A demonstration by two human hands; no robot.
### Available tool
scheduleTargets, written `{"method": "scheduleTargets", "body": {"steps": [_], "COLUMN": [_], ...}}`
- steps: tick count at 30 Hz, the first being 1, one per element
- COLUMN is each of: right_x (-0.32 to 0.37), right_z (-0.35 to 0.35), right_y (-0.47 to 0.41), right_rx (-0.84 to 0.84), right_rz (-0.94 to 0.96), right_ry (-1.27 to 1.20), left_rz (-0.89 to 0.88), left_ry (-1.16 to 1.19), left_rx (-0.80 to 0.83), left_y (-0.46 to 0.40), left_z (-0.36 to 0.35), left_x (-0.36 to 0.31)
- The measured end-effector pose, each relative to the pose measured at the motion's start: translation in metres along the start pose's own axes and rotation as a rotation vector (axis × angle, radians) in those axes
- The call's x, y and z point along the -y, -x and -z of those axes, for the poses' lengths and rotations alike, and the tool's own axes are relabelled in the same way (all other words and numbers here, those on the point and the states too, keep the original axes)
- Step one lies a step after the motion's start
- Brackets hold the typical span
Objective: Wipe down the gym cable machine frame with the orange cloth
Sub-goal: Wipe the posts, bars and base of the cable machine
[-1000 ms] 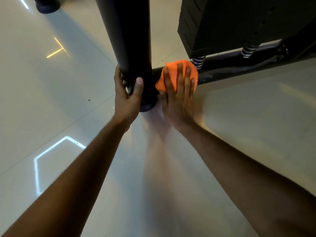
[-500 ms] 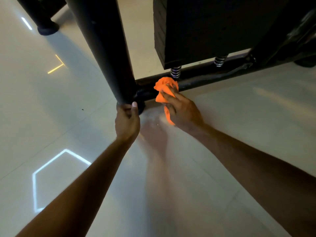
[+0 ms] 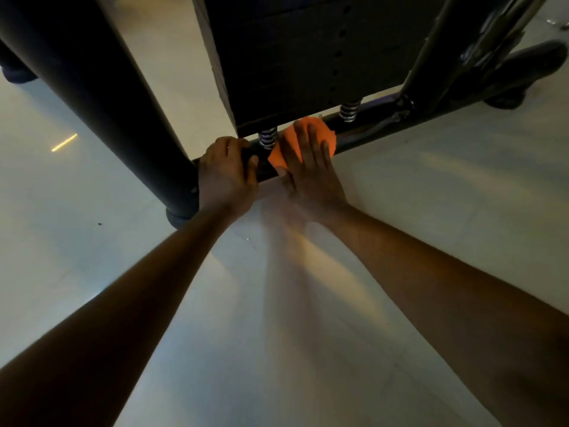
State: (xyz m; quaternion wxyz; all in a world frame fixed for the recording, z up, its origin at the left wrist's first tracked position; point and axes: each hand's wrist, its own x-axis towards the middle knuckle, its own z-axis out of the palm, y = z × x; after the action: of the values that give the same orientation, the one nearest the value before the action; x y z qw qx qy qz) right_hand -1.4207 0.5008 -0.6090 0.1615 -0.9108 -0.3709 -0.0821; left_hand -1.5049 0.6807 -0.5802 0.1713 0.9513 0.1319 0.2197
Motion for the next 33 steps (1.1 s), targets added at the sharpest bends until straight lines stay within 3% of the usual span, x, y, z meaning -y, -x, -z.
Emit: {"method": "scheduleTargets", "body": {"steps": [3, 7, 10, 14, 17, 19, 22, 26, 28, 31, 33], "right_x": [-0.029, -0.019, 0.025, -0.024, -0.053, -0.028, 0.010, -0.035, -0.056, -0.031, -0.005], "right_z": [-0.007, -0.013, -0.027, -0.028, -0.020, -0.022, -0.033, -0.016, -0.009, -0.011, -0.016], "right_y": [-0.002, -0.007, -0.001, 0.004, -0.007, -0.013, -0.005, -0.005, -0.012, -0.015, -0.010], "right_rx": [-0.068, -0.155, -0.092, -0.070, -0.163, -0.213, -0.141, -0.088, -0.112, -0.176, -0.146], "right_rz": [-0.044, -0.320, -0.205, 0.062, -0.163, -0.313, -0.145, 0.079, -0.006, -0.200, -0.152], "right_ry": [0.070, -0.038, -0.097, 0.082, 0.053, -0.033, -0.038, 0.070, 0.059, -0.079, -0.125], "left_rz": [0.023, -0.006, 0.004, -0.020, -0.037, -0.063, -0.069, -0.083, -0.087, -0.083, -0.082], "left_ry": [0.017, -0.007, -0.012, -0.017, -0.041, -0.069, -0.094, -0.089, -0.092, -0.090, -0.077], "left_rx": [0.109, 0.098, 0.053, 0.002, 0.026, 0.023, -0.017, -0.018, -0.014, -0.007, -0.005], "left_y": [-0.012, -0.014, -0.012, -0.008, -0.008, -0.006, -0.003, -0.003, -0.004, -0.003, -0.002], "left_z": [-0.012, -0.024, -0.026, -0.026, -0.026, -0.028, -0.030, -0.031, -0.030, -0.029, -0.028], "left_x": [0.008, 0.017, 0.016, 0.015, 0.016, 0.018, 0.018, 0.017, 0.019, 0.017, 0.018]}}
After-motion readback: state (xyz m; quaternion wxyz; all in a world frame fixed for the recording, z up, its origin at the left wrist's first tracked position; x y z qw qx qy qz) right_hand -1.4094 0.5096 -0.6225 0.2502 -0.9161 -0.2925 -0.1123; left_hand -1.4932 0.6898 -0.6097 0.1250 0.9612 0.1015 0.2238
